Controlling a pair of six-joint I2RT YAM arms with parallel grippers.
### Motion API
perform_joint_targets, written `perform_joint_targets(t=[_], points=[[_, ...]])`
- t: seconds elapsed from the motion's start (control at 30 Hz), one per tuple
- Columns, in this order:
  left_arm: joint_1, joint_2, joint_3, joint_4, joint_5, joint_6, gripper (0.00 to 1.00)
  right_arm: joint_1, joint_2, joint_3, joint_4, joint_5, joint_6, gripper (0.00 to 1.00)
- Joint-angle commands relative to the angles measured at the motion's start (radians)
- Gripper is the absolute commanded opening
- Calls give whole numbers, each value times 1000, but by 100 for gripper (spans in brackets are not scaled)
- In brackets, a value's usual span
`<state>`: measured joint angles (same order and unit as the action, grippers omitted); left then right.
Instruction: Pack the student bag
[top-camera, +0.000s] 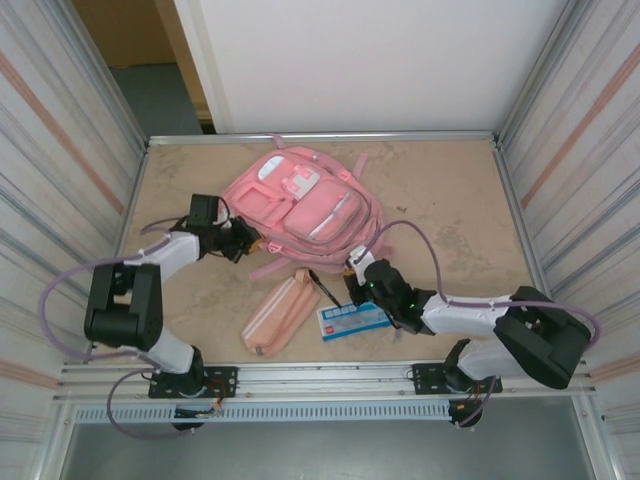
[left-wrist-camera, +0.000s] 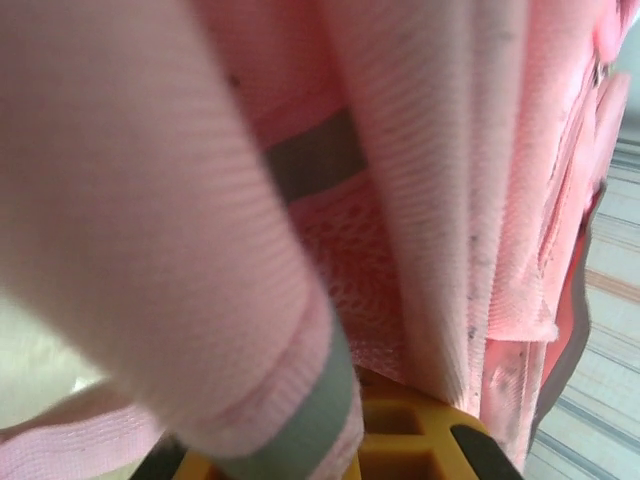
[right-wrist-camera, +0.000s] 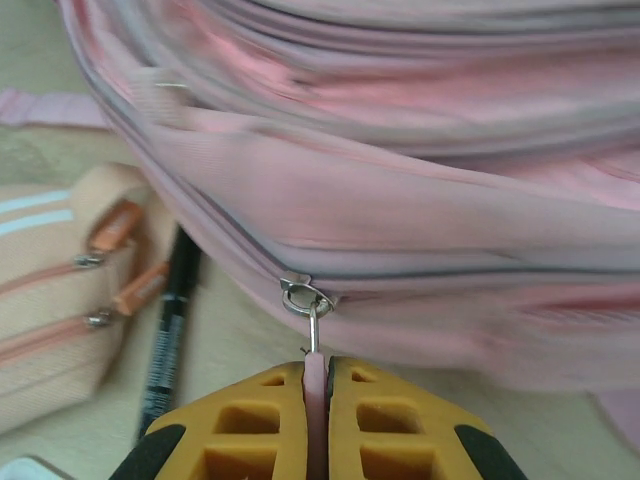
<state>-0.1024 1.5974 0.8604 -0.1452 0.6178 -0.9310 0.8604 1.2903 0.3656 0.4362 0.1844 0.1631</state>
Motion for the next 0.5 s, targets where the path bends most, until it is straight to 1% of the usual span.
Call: perform_joint_targets(t=[0.0,0.07,0.13,0.2,0.23,0.27,0.37,0.43,0.47], points=[[69,107,133,17,58,112,0,-51,-37,-21,-116,-132,52,0],[98,179,181,16,57,100,0,-53,-43,0,-156,-140,26,0],[120,236,212,51,59,71,7,-52,-44,21,-172,-158,10,0],[122,272,233,146,72,63,20,-52,-20,45,-159,-178,-2,0],[119,281,235,224,89,75,28,-55,-1,63,-154,-185,-11,0],[114,285,231,294,84,92,33,-56,22,90,-160,-192,-17,0],[111,301,247,288,57,69,47,-59,69,156,-166,-206,-19,0],[107,281,238,263,78,61,50,-67,97,182,-149,-228,-17,0],[99,245,213,252,72,61,51,-73,111,201,-153,-237,-16,0]])
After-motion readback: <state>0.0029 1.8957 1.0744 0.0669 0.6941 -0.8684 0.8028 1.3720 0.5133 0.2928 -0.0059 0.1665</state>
